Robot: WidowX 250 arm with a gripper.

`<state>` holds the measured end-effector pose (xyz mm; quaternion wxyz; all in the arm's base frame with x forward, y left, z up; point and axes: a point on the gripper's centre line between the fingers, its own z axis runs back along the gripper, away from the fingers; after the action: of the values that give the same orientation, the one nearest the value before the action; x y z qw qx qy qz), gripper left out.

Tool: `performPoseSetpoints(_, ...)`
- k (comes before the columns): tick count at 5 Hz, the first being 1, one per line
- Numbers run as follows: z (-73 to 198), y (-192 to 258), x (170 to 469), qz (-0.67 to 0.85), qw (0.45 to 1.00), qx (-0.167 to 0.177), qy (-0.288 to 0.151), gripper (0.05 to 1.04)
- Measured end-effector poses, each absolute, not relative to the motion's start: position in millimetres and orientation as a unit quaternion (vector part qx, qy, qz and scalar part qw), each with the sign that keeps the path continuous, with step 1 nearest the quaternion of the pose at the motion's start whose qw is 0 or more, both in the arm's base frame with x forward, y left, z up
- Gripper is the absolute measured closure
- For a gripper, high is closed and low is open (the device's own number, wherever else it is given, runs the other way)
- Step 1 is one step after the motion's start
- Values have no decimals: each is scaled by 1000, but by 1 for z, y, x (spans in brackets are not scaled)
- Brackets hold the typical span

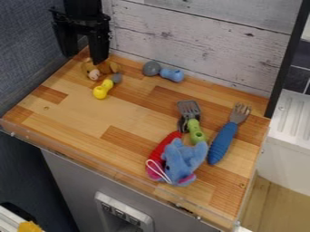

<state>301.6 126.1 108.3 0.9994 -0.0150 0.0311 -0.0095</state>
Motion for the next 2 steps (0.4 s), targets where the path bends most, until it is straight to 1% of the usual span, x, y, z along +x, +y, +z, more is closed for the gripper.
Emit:
performPoseSetpoints(1,100,128,307,-58,998,-19,35,84)
performPoseSetpoints(2,102,136,326,-135,991,-11,17,84)
